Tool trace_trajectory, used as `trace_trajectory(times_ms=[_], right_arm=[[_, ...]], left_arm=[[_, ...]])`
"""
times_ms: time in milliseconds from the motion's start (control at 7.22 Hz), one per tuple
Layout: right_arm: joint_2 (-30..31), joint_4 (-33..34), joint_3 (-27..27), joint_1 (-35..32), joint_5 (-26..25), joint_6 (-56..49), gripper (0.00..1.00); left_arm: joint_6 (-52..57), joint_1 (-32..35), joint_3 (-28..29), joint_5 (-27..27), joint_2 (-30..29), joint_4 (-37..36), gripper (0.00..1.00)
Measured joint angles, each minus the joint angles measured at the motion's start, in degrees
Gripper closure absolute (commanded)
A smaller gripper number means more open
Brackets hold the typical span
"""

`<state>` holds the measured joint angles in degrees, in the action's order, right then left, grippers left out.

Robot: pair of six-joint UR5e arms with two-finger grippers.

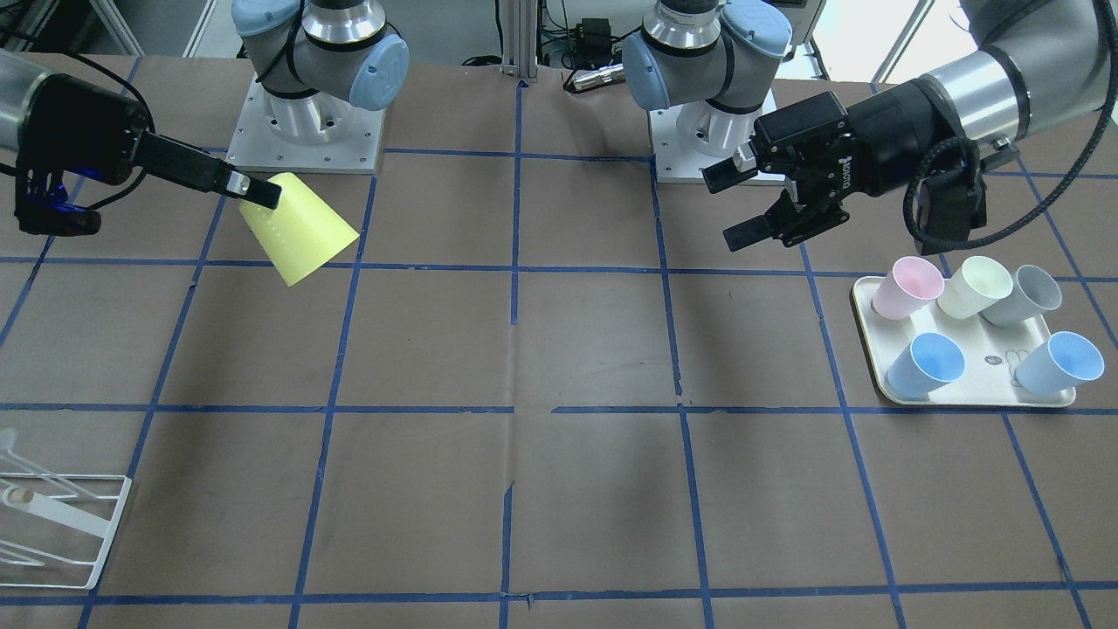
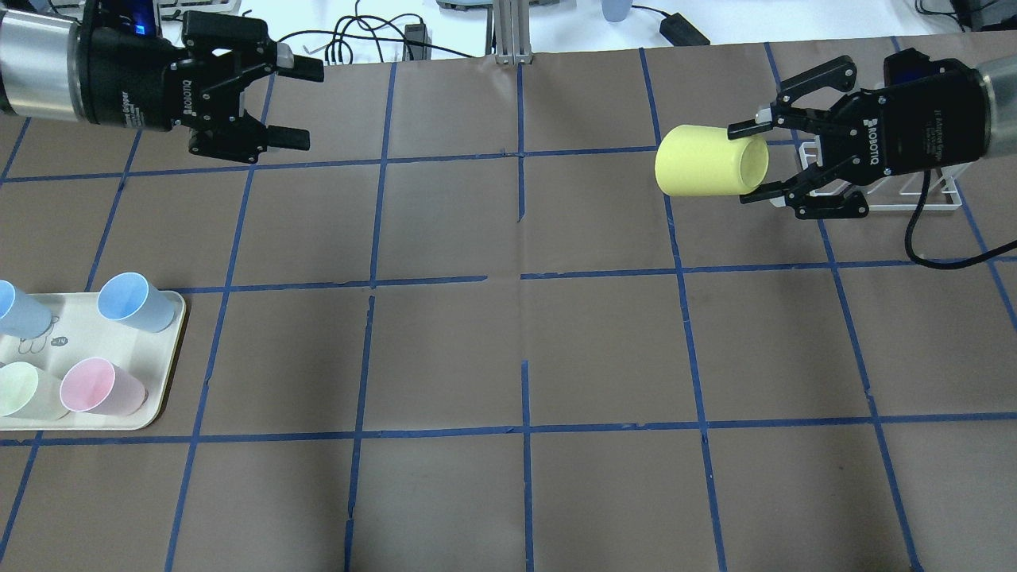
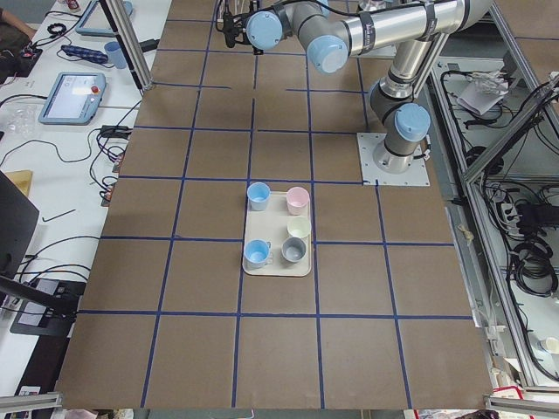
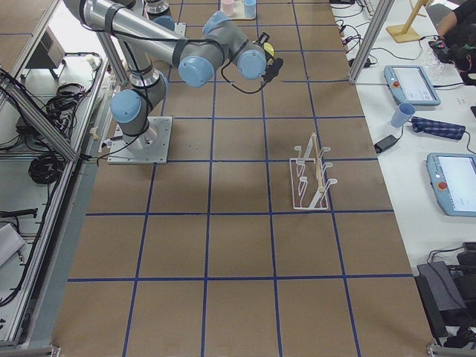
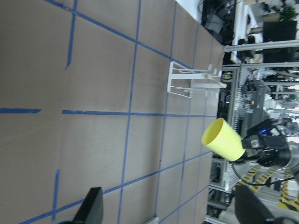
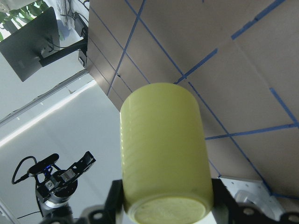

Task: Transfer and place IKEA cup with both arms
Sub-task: 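Lift the yellow cup with the right gripper while the left gripper approaches, then bring the yellow cup to the left gripper and close the left gripper on it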

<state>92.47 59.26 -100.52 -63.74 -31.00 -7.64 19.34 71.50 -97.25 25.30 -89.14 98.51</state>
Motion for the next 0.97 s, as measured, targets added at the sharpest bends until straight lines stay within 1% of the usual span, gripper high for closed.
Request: trace_trajectory(times_ms=[138,415,692,831,969], right_arm=[[0.4,-3.3,0.2,-1.2,2.4,1.3,0.61],[1.4,-5.1,0.5,-5.0,5.8,7.2,0.6],[2.5,-5.5,0.5,-8.0,10.3,10.7,0.59],[3.0,-5.7,0.6,-9.8,13.1,11.2,0.59],[3.3,-5.8,0.6,-11.4,15.4,11.3,0.59]], left_arm=[[-0.1,2.0,-0.7,-5.3,-0.9,-3.9,0.0],[-0.2,6.0,-3.2,-14.0,-2.9,-14.1,0.0],[-0.4,10.2,-7.5,-19.3,-4.3,-24.9,0.0],[-0.6,11.7,-9.3,-20.7,-4.5,-28.5,0.0],[-0.7,12.6,-10.5,-21.4,-4.6,-30.5,0.0]])
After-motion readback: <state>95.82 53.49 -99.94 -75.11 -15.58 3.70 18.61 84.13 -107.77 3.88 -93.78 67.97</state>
